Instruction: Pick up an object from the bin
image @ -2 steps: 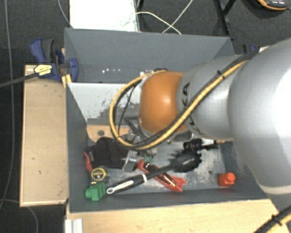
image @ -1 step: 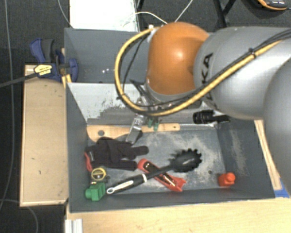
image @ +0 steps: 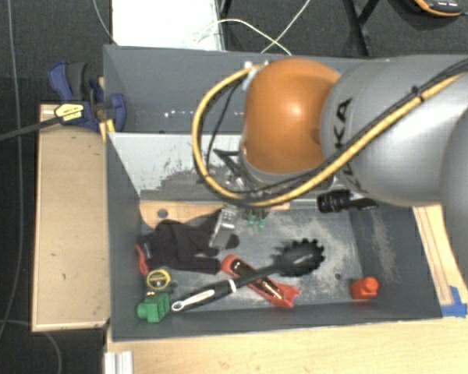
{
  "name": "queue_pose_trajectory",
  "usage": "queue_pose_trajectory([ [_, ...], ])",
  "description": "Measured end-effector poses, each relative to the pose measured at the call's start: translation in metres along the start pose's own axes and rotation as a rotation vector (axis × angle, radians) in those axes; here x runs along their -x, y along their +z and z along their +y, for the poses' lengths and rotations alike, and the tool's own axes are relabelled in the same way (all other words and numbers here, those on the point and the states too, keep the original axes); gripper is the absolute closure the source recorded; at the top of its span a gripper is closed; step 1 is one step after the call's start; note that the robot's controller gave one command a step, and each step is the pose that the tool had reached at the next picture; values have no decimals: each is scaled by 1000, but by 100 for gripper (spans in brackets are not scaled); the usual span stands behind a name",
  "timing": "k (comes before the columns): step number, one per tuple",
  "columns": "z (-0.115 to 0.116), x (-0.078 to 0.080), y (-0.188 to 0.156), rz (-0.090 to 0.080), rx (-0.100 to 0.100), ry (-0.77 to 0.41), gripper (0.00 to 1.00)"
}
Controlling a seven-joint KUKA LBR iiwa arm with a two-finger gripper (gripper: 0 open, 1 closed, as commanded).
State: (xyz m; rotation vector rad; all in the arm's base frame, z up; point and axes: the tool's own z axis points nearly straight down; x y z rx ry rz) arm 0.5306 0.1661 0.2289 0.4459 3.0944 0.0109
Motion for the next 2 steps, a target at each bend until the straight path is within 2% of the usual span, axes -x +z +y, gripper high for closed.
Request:
queue_pose_trajectory([
  [2, 23, 21, 29, -4, 4, 33, 0],
])
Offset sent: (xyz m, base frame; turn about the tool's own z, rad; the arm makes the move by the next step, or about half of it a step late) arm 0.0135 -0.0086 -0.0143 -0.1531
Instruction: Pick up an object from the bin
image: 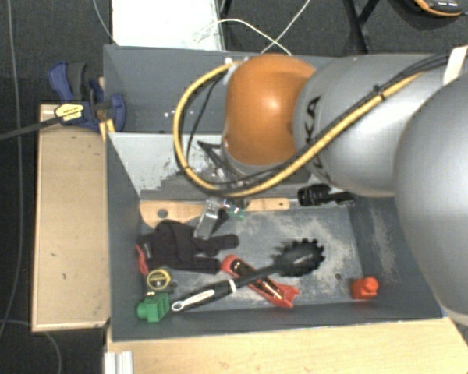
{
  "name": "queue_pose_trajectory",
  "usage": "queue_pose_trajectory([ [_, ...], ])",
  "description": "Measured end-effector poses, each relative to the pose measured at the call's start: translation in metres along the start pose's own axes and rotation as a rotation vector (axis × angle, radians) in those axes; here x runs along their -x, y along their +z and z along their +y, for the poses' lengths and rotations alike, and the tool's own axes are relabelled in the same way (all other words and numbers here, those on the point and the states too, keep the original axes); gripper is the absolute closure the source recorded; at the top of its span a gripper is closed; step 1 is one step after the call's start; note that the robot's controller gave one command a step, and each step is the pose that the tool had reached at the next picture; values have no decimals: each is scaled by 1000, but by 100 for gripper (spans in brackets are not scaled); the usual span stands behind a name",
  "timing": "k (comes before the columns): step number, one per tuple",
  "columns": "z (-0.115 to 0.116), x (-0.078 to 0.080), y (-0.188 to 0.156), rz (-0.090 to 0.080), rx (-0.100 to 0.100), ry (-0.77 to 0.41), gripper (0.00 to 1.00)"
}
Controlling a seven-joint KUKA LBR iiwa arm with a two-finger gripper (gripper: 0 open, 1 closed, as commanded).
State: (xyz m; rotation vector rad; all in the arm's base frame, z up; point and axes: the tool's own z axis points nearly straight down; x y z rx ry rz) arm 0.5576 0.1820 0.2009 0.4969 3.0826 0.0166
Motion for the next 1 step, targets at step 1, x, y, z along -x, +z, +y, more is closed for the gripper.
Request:
queue_pose_trajectory([
  [1, -36, 6, -57, -6, 3, -73, 0],
])
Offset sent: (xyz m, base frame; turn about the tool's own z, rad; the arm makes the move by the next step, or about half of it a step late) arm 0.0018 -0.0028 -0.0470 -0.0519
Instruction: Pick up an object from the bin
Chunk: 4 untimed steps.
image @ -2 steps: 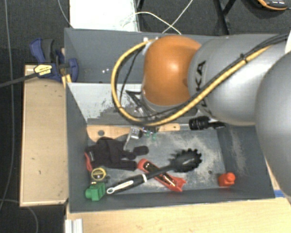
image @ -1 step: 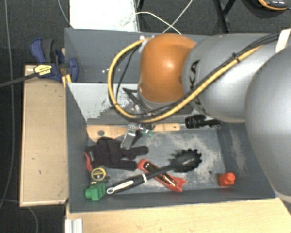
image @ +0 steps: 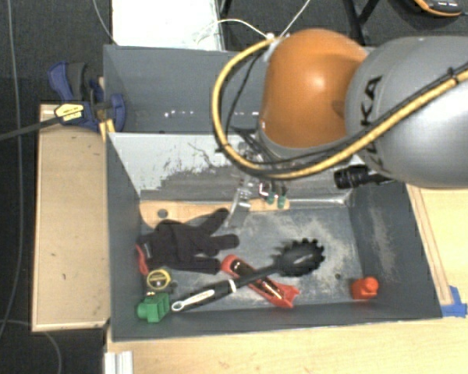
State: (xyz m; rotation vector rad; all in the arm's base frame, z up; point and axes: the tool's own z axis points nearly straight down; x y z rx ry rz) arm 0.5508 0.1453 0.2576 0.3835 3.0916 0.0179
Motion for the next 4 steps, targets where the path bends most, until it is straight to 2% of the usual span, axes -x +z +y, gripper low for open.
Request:
queue_pose_trajectory([
  [1, 34, -3, 107, 13, -7, 18, 0],
  [2, 24, -3, 98, 10, -4, 1, 0],
  [3, 25, 25, 139, 14, -3, -228, 0],
  [4, 65, -4, 146, -1, 1, -48, 0],
])
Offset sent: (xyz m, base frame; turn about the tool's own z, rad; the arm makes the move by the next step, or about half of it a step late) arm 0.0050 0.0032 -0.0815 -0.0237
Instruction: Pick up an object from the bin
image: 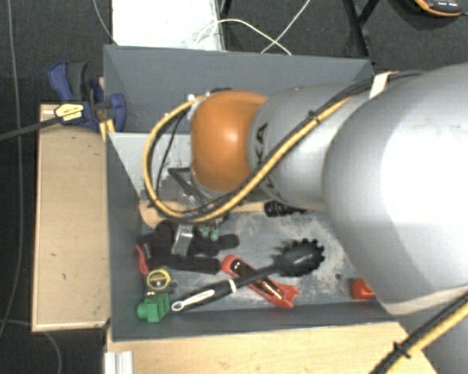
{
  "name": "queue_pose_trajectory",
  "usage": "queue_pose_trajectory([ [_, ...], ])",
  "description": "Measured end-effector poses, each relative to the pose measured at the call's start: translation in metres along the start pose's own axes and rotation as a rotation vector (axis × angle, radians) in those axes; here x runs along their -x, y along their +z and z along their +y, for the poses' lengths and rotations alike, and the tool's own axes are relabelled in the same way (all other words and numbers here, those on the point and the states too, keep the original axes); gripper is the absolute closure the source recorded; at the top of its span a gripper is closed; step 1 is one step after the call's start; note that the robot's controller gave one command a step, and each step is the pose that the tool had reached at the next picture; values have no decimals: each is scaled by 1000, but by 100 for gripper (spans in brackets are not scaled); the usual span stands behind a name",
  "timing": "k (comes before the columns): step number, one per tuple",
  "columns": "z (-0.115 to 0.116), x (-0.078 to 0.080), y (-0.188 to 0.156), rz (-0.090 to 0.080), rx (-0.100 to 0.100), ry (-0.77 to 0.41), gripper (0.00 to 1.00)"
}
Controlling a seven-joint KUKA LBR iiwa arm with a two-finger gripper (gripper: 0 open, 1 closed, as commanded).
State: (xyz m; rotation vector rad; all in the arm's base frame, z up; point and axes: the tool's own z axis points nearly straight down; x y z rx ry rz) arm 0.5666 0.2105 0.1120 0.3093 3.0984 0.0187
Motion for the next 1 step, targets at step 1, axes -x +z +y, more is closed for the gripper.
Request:
queue_pose_trajectory([
  [1, -3, 2, 41, 12, -3, -136, 100],
])
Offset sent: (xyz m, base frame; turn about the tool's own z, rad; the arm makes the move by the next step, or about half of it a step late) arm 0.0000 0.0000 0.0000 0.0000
